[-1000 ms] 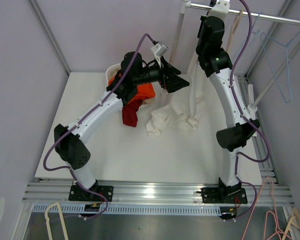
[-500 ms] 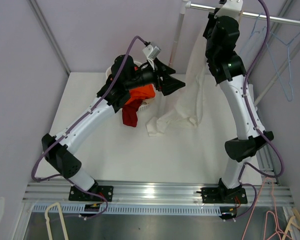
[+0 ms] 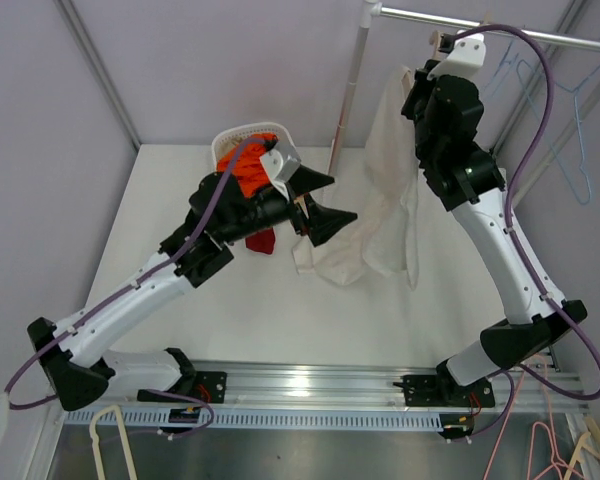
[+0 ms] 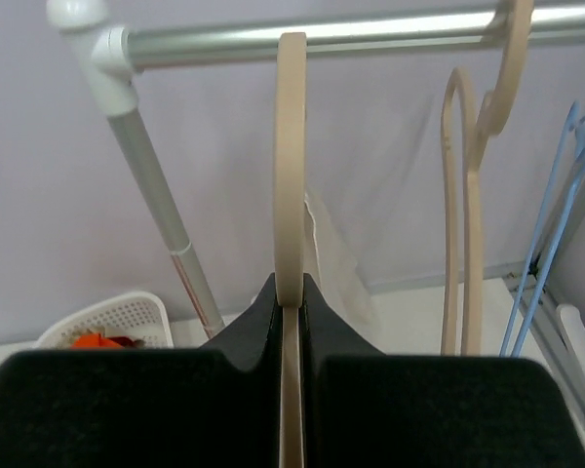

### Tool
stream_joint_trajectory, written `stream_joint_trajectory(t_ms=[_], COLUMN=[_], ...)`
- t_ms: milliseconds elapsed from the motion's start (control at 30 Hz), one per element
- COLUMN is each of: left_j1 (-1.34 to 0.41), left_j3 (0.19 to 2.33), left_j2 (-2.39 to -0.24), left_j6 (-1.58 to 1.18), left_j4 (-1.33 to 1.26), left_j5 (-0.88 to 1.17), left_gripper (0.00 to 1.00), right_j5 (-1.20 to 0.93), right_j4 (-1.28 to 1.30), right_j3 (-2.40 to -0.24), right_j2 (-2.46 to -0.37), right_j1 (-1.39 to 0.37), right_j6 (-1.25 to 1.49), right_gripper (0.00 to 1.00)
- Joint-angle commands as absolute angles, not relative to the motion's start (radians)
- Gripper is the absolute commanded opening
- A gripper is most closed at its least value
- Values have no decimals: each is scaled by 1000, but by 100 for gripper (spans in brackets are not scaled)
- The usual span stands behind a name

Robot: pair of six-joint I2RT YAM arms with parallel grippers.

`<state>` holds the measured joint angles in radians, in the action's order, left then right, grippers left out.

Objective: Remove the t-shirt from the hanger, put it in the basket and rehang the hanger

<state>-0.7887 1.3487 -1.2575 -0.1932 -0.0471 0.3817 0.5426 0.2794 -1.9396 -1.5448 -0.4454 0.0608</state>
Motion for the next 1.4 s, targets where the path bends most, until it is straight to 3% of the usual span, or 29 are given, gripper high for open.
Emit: stream_joint_trajectory(t_ms=[0,200,333,433,567,967,1000,1067,1100,1133,1167,1233,1367], left_j1=[-883,-1064,-1292,-1350,-1411,-1420,-1419,-1419,-1419,-1417,-1417,-1419,-1427], left_j3=[1241,1071,1046,1112,1167,1238,1233,1226,1223,1220,1223,1232,1238], left_j2=[-1148,-1082,-1124,-1222,-1313,-1419,-1420,-1420,-1417,-1417,-1417,-1417,-1399], left_j6=[-92,-12,70,37,44,107,115,130,130,129,123,106,83], left_j4=[-130,-179,-242,-201,-215,-290,-301,-325,-328,-327,-322,-296,-253], left_j5=[221,-39,-291,-457,-639,-935,-940,-960,-956,-959,-960,-957,-957], left_gripper=[100,100,100,99,99,99,96,68,48,21,12,1,1], right_j5=[629,736,796,870,928,950,948,943,940,937,933,934,940], right_j4=[158,152,160,129,95,95,95,98,98,106,109,117,89], right_j3=[-1882,-1836,-1858,-1856,-1858,-1839,-1841,-1844,-1845,-1851,-1855,-1865,-1862], right_j2=[-1460,-1428,-1443,-1440,-1439,-1410,-1410,-1411,-1411,-1413,-1416,-1425,-1445], right_j1=[-523,-590,-626,-679,-738,-775,-775,-776,-776,-776,-775,-775,-775], right_j6=[48,54,57,37,-24,-18,-20,-21,-21,-21,-21,-21,-47], right_gripper=[0,0,0,0,0,0,0,0,0,0,0,0,0])
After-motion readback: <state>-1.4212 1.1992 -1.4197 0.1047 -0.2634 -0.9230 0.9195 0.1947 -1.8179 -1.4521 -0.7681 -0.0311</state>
